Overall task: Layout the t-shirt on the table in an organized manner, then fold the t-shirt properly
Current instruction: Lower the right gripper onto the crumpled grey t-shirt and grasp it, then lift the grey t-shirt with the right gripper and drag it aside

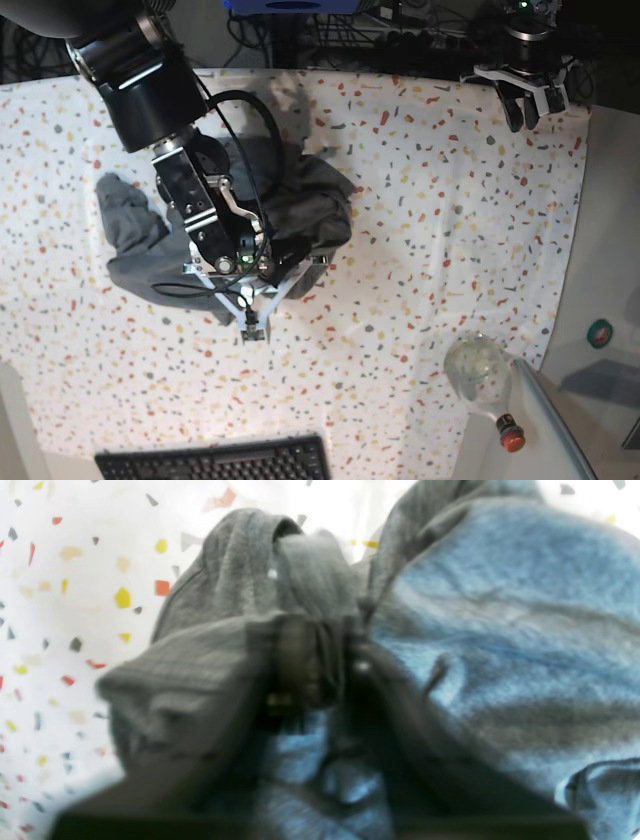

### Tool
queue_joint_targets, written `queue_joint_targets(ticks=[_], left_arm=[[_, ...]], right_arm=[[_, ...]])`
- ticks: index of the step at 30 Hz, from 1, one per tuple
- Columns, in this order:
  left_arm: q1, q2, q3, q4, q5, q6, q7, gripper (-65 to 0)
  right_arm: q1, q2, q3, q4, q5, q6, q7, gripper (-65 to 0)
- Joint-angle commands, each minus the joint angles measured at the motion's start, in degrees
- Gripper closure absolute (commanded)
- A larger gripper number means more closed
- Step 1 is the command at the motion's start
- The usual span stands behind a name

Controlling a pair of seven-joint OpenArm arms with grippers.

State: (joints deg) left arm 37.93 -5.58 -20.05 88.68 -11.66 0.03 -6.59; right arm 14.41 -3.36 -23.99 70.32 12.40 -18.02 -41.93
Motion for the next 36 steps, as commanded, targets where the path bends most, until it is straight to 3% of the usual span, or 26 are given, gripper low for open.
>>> queue_joint_targets(ticks=[1, 6, 9, 14, 19, 24, 27, 31, 34, 36], left_arm=[[0.44, -0.35, -0.03, 0.68, 0.01, 0.27, -1.28, -14.3], [-0.09, -0.44, 2.08, 0.68, 0.1, 0.27, -1.28, -14.2], [-1.93, -0.79, 6.82, 0.77, 0.1, 0.27, -1.28, -14.0], [-5.89, -0.79, 16.67, 0.77, 0.19, 0.27, -1.28, 0.0], [-10.99, -1.93, 27.57, 0.41, 0.19, 0.27, -1.19, 0.0], [-19.16, -1.93, 37.86, -3.45, 0.1, 0.45, -1.19, 0.0], [-24.44, -0.53, 41.99, -7.5, 0.1, 0.54, -1.19, 0.0], [-31.3, 2.55, 45.06, -17.08, 0.1, 0.54, -1.19, 0.0], [-34.72, 3.96, 43.57, -24.82, 0.01, 0.71, -1.19, 0.0], [-35.95, 3.96, 40.49, -27.63, 0.01, 2.82, -1.19, 0.0]], right_arm=[[0.93, -0.56, 0.38, 2.86, -0.23, 0.04, 1.1, 0.0], [-1.8, 0.06, -0.06, 14.38, -0.23, 0.04, 1.01, 0.0], [-2.24, 2.43, -0.06, 20.8, -0.32, 0.04, 1.01, 0.0], [-1.89, 7.88, 0.47, 29.94, -0.32, 0.04, 1.19, 0.0], [-0.66, 14.04, 1.7, 35.13, -0.4, 0.04, 1.45, 0.0], [-1.18, 15.97, 8.12, 36.71, -0.4, 0.04, 1.45, 0.0], [-1.62, 17.55, 8.3, 36.71, -0.4, 0.04, 1.45, 0.0], [-1.18, 19.31, 8.74, 36.71, -0.4, 0.04, 1.62, 0.0], [-0.04, 21.77, 9.88, 36.36, -0.4, 0.04, 2.94, 0.0], [0.13, 23.18, 12.25, 35.83, -0.4, 0.04, 3.12, 0.0]])
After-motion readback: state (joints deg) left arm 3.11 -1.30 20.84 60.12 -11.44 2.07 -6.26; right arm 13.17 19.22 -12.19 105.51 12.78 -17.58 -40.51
